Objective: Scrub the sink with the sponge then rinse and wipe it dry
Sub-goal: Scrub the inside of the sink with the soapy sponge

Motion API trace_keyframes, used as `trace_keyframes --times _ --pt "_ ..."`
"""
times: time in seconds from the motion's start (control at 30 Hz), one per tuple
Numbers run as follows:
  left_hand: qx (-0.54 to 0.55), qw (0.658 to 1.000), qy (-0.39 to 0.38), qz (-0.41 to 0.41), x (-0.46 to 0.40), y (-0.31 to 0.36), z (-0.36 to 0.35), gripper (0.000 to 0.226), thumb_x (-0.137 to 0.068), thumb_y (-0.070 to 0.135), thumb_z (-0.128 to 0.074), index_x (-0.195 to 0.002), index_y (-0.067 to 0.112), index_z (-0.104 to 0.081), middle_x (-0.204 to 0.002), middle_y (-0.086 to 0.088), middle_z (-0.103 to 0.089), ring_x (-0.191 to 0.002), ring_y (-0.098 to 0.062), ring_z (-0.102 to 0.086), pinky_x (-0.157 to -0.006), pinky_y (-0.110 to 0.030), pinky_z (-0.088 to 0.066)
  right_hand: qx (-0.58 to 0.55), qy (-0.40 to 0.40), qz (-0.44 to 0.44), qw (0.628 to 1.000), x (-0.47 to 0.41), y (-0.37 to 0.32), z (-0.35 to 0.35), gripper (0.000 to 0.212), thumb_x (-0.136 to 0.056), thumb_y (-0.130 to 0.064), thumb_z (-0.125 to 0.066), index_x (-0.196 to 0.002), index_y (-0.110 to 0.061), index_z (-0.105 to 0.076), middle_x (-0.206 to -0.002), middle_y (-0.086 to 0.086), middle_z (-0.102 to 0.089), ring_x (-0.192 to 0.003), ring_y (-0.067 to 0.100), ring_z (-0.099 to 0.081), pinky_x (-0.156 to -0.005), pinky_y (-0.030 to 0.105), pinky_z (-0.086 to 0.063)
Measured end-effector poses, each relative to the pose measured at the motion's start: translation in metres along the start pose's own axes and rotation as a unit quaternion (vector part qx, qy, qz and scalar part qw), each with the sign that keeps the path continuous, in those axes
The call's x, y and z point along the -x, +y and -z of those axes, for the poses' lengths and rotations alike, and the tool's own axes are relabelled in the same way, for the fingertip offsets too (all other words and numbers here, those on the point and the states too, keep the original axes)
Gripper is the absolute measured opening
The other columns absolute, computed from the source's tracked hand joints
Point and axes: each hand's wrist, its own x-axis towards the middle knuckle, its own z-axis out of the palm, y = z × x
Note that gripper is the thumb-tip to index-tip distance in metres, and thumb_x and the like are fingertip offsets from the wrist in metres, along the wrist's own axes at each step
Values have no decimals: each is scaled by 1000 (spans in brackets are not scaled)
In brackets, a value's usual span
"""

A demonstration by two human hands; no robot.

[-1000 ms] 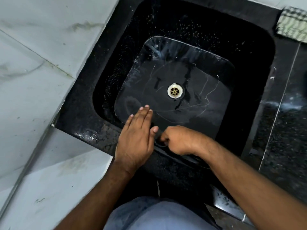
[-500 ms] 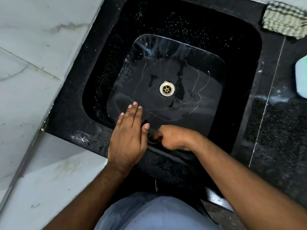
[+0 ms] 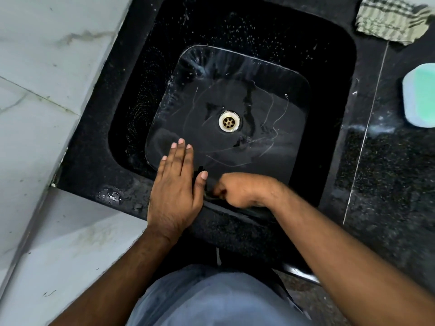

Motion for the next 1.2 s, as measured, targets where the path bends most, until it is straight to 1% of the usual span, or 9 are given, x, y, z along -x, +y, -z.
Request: trace_keyframes --times 0.1,0.2,0.37,0.57,0.67,0.77,0.93,1.07,1.2 --pt "1 1000 2 1 -1 0 0 64 -105 44 -24 -154 4 -30 -165 -12 -20 -154 -22 -13 -124 -43 -17 -61 -8 -13 998 -21 7 -12 45 -92 4 -41 -118 -22 -67 -100 -4 -67 -89 16 -60 -75 24 -47" --pt "5 1000 1 -1 1 0 1 63 -105 43 -26 -154 4 -31 -164 -11 -22 -154 -22 -15 -124 -43 -18 58 -51 -89 993 -20 39 -26 33 -93 -3 -45 -118 -11 -66 -118 7 -66 -94 22 -61 -84 29 -50" --pt "8 1000 6 0 0 0 0 63 -105 44 -27 -154 5 -30 -164 -10 -23 -153 -21 -16 -124 -42 -18 163 -139 -127 969 9 59 -28 35 -91 -3 -48 -120 -11 -66 -116 4 -68 -99 22 -66 -75 26 -51" --pt "6 1000 2 -4 0 -1 -1 63 -104 45 -27 -153 5 -33 -162 -11 -28 -152 -22 -22 -122 -45 -23 116 -17 -32 993 7 20 -12 16 -91 -8 -52 -90 -15 -66 -72 -4 -58 -63 15 -54 -51 19 -36" --pt "7 1000 1 -6 0 0 -1 62 -104 45 -27 -152 5 -34 -162 -11 -28 -152 -22 -22 -122 -45 -23 36 -12 -44 998 -17 28 -20 24 -93 -13 -53 -110 -11 -70 -95 3 -69 -74 18 -57 -53 19 -38" --pt "45 999 4 -21 0 0 -1 58 -105 41 -32 -152 8 -37 -162 -8 -30 -151 -19 -24 -121 -45 -27 81 -46 -115 989 -30 46 -37 23 -94 -12 -55 -113 -7 -68 -111 7 -68 -80 20 -57 -68 25 -46" --pt "187 978 93 10 -6 -12 18 48 -103 26 -45 -147 7 -46 -154 -3 -44 -143 -16 -40 -116 -39 -37 129 0 -80 988 -32 23 -25 18 -94 -7 -57 -110 -6 -65 -109 8 -67 -91 22 -66 -66 26 -45" --pt "150 980 130 14 -35 -43 39 49 -101 24 -48 -146 3 -45 -151 -9 -48 -140 -22 -44 -116 -38 -36 -107 107 30 988 -58 -4 -6 23 -96 -16 -59 -74 -22 -62 -73 -5 -63 -71 16 -65 -56 20 -44" --pt "36 990 133 0 -90 -89 61 49 -102 24 -48 -147 4 -44 -153 -14 -44 -140 -29 -42 -117 -40 -33 -479 160 41 862 -95 -2 -8 15 -99 -10 -57 -88 -6 -66 -78 10 -61 -73 16 -60 -71 34 -60"
